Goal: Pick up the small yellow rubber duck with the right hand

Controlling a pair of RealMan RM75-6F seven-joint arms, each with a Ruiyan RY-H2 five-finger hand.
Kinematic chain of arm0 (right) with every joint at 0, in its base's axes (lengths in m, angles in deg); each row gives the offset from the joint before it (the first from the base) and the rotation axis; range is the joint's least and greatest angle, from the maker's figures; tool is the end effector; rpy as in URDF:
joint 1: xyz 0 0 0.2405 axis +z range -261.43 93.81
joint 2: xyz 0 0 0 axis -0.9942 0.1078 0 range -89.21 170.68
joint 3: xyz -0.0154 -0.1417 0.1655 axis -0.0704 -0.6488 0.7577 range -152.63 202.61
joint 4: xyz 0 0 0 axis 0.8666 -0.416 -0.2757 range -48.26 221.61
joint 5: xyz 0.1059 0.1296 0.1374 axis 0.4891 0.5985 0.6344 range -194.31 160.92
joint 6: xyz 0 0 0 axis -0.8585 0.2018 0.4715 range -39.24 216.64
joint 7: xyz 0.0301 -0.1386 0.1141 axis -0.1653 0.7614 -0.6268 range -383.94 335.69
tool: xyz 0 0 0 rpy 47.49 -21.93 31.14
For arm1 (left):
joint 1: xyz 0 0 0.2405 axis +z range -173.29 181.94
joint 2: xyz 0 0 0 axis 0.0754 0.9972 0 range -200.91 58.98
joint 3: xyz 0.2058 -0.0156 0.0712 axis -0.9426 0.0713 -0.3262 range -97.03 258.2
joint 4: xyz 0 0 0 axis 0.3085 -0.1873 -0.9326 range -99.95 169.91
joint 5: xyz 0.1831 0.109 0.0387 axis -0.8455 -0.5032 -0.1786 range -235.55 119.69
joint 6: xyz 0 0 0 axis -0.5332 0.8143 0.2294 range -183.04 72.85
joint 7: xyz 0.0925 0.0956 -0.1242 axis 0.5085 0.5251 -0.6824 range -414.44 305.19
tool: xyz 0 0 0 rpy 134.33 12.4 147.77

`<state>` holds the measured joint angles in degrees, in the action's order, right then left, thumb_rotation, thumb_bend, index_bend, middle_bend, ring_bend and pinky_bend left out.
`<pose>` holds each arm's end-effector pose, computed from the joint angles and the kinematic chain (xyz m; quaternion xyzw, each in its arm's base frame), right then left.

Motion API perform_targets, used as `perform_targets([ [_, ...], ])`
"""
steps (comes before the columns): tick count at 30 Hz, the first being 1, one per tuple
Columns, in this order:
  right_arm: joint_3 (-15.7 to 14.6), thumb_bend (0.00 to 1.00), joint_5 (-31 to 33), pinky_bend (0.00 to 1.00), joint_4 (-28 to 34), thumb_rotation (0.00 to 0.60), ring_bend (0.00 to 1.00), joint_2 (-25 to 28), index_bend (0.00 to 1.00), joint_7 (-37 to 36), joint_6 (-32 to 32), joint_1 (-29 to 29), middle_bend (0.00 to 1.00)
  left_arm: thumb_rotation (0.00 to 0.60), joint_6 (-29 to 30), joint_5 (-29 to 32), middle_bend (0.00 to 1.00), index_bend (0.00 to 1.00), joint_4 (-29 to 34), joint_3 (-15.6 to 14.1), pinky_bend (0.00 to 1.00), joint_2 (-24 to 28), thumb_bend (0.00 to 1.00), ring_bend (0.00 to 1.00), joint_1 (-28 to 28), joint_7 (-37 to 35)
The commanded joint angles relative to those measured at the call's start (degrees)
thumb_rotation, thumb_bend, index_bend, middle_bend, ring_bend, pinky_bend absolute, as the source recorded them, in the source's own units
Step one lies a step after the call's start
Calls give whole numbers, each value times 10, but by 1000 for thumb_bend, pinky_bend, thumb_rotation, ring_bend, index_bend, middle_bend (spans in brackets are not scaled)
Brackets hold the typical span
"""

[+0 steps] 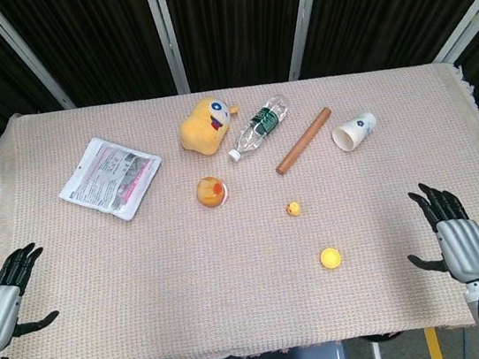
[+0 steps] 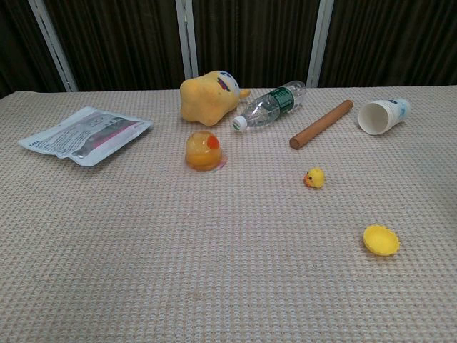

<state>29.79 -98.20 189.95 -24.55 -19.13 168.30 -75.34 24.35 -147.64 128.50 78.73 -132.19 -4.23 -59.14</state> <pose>-0.2352 -0.2344 0.1069 0.5847 -0.4414 0.4117 0.5419 -0.2728 0.2137 0.1150 -0.6475 -0.4200 -0.3717 0.5159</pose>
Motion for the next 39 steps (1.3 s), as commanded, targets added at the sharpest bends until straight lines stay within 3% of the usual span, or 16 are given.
perform_targets([
  [1, 0, 0, 0, 0, 0, 600, 0, 0, 85, 0, 1, 0, 0, 600, 1, 0, 0, 0, 0, 0, 238, 1, 0, 0, 1, 0],
  [18, 13, 0, 6, 0, 0, 600, 0, -25, 116, 32, 37, -8, 0, 600, 3, -10, 0, 0, 0, -2, 239, 3, 0, 0, -1, -3],
  [26, 17, 0, 2, 0, 2, 600, 0, -28, 217, 46, 30, 0, 11, 600, 7, -16, 0, 0, 1, -4, 239, 3, 0, 0, 0, -6],
  [30, 34, 0, 9, 0, 5, 600, 0, -42, 229, 89, 13, 25, 20, 600, 9, -25, 0, 0, 3, -4, 240, 3, 0, 0, -3, -9],
  [39, 90, 0, 119, 0, 31, 600, 0, -122, 257, 143, -47, 91, 46, 600, 12, -41, 0, 0, 5, -7, 247, 3, 0, 0, -6, -20],
])
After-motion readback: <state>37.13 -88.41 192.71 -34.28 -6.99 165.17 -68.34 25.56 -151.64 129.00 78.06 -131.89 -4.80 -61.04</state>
